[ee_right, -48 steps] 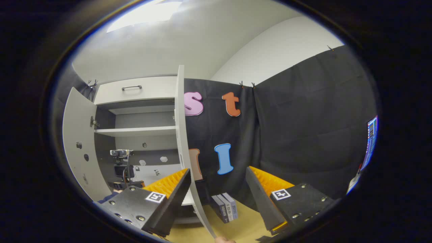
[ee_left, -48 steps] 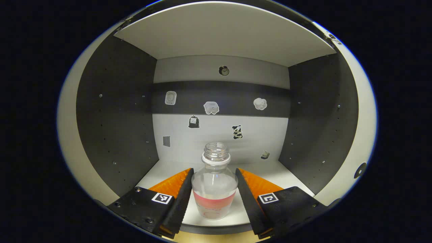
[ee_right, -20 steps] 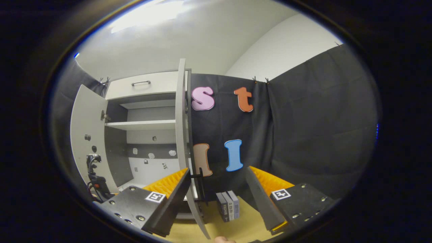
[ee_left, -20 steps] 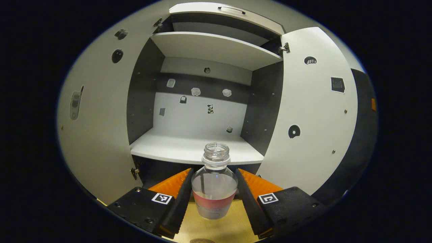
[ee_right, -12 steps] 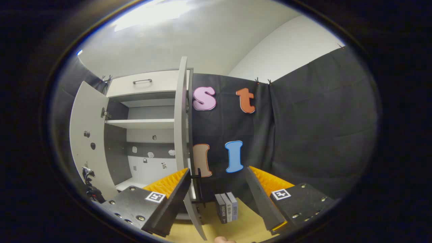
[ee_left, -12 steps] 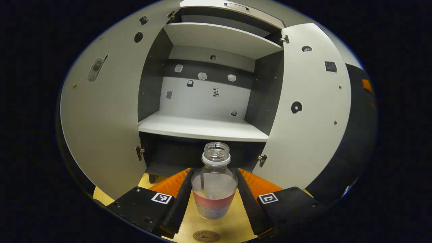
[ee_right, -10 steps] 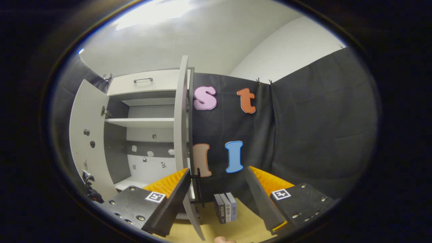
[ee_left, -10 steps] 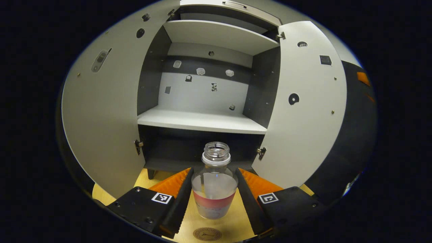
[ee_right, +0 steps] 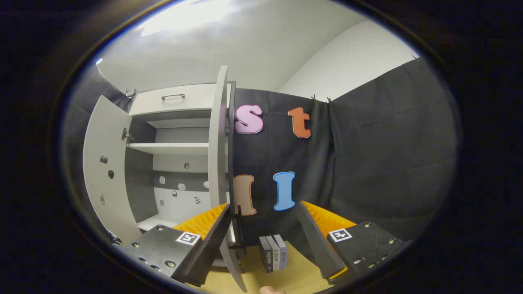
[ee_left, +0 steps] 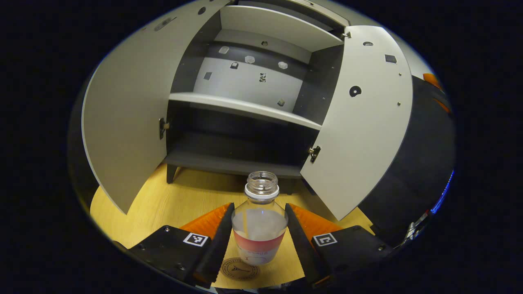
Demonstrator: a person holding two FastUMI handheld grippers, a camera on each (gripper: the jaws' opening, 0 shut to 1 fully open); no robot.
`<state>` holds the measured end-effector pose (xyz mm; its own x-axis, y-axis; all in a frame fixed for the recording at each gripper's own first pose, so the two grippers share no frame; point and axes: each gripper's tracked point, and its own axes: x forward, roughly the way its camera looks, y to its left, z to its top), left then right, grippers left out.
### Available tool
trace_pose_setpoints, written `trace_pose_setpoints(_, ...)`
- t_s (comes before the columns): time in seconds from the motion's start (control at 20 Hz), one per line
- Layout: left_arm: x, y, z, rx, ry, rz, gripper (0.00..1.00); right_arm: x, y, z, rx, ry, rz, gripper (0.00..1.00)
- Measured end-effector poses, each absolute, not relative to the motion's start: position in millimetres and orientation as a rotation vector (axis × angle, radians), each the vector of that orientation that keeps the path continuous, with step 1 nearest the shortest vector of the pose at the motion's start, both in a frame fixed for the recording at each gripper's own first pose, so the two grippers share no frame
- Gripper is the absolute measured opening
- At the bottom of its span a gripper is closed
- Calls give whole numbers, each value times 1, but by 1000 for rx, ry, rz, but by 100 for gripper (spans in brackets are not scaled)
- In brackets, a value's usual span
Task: Grasp the bottle in the cabinet with the left hand and place it on the coaster, then close the right door with the right hand and the left door with the left hand.
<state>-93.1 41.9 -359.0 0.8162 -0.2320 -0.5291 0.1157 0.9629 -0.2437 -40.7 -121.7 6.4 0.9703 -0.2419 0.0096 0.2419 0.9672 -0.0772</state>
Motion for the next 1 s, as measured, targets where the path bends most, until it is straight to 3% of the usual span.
trace_pose_setpoints(0.2,-108,53,-388,-242,650,-137,79,-38,-124,4,-85,3,-245,98)
trace_pose_setpoints(0.25,-109,55,-392,-242,659,-131,79,-37,-125,2,-86,8,-245,94)
trace_pose_setpoints(0.4,-114,60,-404,-212,671,-113,79,-34,-126,0,-80,14,-245,98)
trace_pose_setpoints(1.0,-129,62,-438,-115,688,-112,80,-27,-124,-7,-85,34,-230,98)
